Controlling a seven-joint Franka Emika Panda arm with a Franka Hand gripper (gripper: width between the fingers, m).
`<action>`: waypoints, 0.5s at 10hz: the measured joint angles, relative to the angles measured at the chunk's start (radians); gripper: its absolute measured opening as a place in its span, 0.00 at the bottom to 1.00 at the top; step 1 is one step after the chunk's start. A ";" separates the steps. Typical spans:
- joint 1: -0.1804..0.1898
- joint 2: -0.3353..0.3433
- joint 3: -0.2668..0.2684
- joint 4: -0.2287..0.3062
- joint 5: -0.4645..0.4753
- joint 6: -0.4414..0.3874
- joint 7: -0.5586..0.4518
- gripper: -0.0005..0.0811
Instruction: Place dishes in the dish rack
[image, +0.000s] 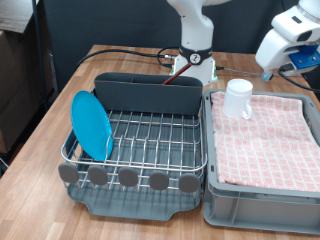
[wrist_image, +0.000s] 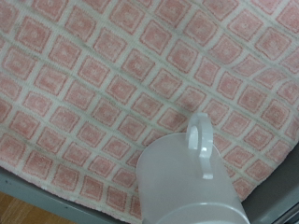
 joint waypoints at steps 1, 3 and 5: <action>0.000 0.021 0.007 0.010 0.000 0.000 0.008 0.99; 0.000 0.055 0.011 0.017 -0.002 0.006 0.010 0.99; 0.000 0.085 0.010 0.016 -0.007 0.016 0.010 0.99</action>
